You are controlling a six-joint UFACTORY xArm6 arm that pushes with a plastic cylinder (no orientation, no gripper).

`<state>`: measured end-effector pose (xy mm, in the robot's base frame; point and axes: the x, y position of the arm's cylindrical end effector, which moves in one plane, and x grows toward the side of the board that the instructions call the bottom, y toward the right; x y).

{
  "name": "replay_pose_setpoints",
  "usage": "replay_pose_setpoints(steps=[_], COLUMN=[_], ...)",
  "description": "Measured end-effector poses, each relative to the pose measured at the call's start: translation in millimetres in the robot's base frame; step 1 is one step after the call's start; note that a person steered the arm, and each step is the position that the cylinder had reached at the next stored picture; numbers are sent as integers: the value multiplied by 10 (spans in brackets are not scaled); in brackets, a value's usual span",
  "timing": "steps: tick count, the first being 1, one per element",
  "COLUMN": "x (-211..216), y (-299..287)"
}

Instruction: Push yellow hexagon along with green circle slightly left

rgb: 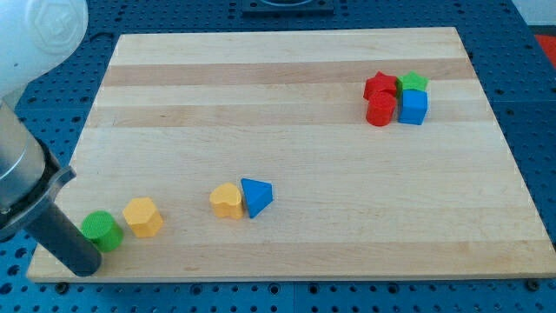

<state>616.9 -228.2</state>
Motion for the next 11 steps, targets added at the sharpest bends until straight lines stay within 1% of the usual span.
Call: replay_pose_setpoints(steps=[1,3,4,5,6,7,9,11], x=[15,-218,-118,5,-22,-182,-527,-560], y=[98,70,82,319,961,1359,1348,1082])
